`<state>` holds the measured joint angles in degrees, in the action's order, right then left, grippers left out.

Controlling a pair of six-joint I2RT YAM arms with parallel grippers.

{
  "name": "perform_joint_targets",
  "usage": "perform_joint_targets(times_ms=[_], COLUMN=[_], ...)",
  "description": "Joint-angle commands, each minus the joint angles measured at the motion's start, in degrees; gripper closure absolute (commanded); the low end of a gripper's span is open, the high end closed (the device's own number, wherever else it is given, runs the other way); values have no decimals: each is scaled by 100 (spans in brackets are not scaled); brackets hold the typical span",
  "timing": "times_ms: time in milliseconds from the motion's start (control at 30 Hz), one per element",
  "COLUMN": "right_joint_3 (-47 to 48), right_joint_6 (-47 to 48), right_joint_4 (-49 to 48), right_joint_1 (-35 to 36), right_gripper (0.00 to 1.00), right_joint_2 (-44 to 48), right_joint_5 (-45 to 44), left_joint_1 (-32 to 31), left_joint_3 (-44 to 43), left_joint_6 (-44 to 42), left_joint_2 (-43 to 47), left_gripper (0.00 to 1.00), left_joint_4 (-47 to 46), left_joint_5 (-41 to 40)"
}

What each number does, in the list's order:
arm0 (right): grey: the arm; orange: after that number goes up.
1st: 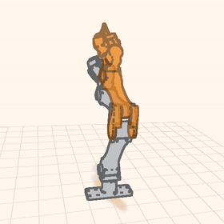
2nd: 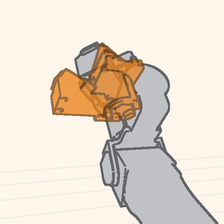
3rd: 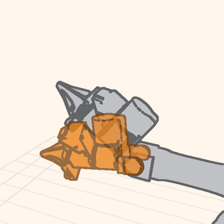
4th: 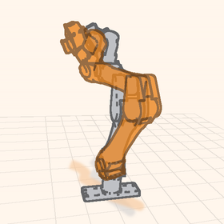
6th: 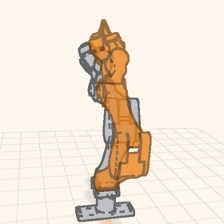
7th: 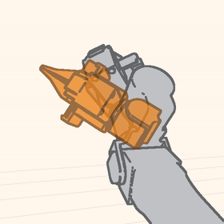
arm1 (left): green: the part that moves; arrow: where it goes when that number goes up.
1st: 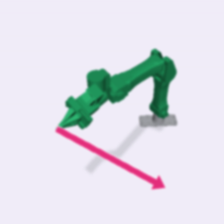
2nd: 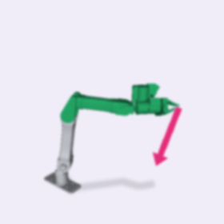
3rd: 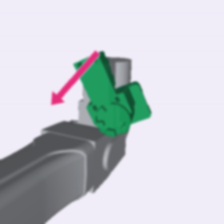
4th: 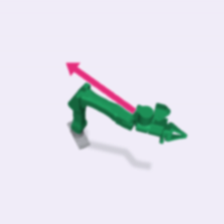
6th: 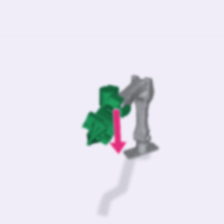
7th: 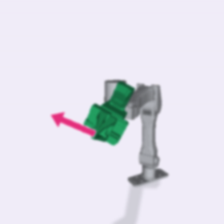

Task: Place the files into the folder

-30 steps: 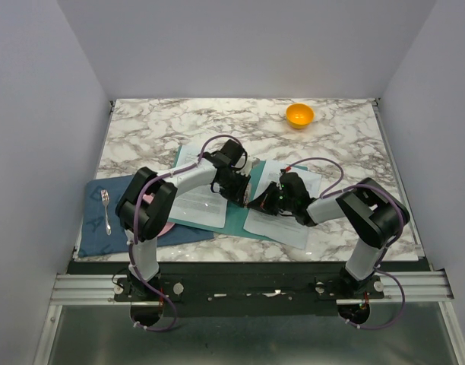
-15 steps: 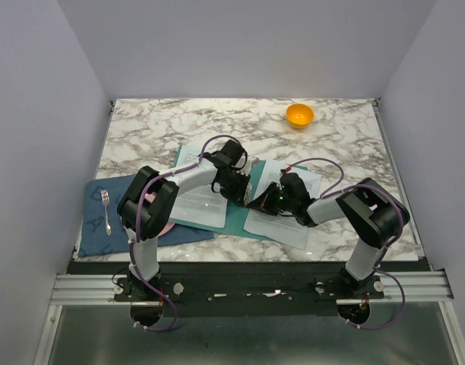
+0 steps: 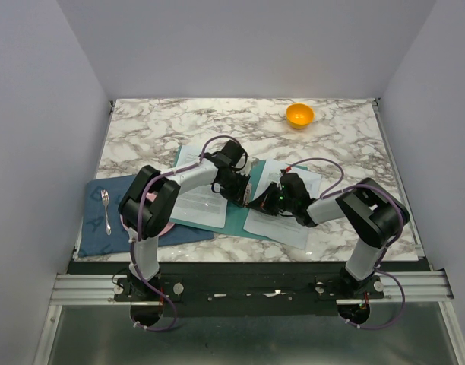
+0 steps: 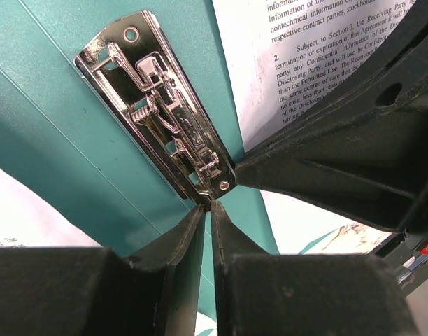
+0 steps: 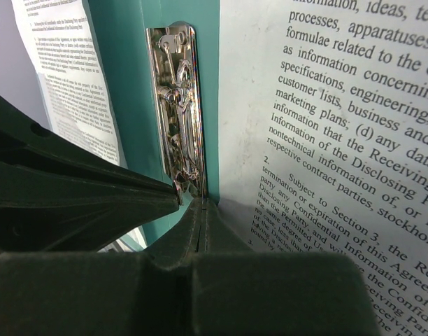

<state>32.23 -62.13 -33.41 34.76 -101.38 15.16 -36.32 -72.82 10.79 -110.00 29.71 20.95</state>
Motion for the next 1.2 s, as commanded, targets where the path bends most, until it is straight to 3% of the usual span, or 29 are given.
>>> perform_joint_targets(times_ms=[0,433,833,1167], right_joint_3=[-287,-261,-261,-287], right_joint_6=[324,377,377,386], right_joint_4=[1311,1372,1311,1398], right_joint_1=[39,39,39,39], right_gripper=[99,100,99,100], right_joint_2=[-505,-575,-690,-567], right_joint_5=[-312,-277,-215,-285], left_joint_1=[-104,-280,-262,616], left_joint_3=[57,-66,-681,-1042], left_joint_6=[20,99,187,-102], left_joint_2=[-383,-699,-198,487], left_gripper=[80,80,80,79], left_joint_4=[-150,-212,130,789], left_joint_5=[-144,-65,858,850])
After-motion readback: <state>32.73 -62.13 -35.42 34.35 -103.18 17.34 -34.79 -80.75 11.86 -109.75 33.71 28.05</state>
